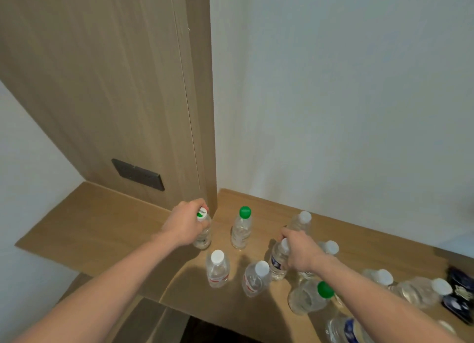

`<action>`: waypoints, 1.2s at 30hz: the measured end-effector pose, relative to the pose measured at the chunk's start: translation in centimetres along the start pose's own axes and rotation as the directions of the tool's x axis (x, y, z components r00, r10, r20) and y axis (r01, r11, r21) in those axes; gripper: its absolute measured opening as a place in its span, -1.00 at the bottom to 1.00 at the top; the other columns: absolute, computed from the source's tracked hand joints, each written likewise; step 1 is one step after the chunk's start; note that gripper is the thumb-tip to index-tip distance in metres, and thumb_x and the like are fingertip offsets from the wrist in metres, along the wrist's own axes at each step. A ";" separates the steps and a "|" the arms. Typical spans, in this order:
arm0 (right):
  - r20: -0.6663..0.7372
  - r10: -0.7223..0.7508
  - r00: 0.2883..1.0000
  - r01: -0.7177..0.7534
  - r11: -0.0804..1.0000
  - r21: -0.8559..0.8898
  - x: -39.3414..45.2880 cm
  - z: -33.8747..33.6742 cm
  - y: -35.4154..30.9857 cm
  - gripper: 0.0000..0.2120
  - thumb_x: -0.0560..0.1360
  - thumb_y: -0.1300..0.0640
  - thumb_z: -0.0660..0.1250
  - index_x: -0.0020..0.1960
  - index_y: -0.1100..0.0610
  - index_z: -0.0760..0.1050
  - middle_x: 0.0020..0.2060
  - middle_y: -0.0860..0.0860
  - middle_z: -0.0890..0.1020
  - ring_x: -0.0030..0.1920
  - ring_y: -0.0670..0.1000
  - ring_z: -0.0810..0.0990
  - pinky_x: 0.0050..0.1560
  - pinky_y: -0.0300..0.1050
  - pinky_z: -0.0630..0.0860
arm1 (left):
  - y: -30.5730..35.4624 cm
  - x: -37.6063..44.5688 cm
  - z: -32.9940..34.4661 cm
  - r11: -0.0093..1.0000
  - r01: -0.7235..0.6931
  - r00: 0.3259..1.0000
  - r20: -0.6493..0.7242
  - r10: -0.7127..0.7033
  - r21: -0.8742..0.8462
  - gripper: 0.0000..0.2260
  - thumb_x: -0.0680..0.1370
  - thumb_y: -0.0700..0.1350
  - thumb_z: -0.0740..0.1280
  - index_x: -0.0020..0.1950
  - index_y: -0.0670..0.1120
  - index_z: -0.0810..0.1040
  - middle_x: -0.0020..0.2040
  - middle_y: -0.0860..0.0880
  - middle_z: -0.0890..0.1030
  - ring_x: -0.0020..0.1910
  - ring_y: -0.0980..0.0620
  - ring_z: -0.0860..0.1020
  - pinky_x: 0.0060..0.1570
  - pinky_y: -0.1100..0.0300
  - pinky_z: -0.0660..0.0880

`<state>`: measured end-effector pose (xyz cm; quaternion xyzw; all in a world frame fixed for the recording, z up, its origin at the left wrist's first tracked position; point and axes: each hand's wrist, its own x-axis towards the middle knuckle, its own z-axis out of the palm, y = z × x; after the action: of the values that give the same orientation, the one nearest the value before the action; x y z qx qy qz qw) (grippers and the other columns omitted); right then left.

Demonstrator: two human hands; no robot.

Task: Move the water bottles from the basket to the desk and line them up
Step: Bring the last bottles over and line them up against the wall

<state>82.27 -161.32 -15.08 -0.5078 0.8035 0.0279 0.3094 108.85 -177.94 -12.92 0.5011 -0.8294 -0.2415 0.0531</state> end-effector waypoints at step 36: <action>-0.422 0.254 0.870 -0.080 0.918 0.388 -14.9 -7.9 12.4 -0.83 0.63 0.07 0.43 0.18 -0.15 0.66 0.07 -0.28 0.67 0.02 -0.24 0.63 0.06 -0.22 0.55 | 11.9 22.4 7.6 0.996 -0.075 0.997 0.001 0.075 0.043 -0.76 0.52 -0.06 0.52 0.12 -0.15 0.68 0.10 -0.22 0.70 0.15 -0.27 0.62 0.07 0.01 0.53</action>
<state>72.57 -146.29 -4.17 -0.3620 0.8869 -0.2137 0.1918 85.71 -189.89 -17.67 0.4708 -0.8525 -0.2214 0.0514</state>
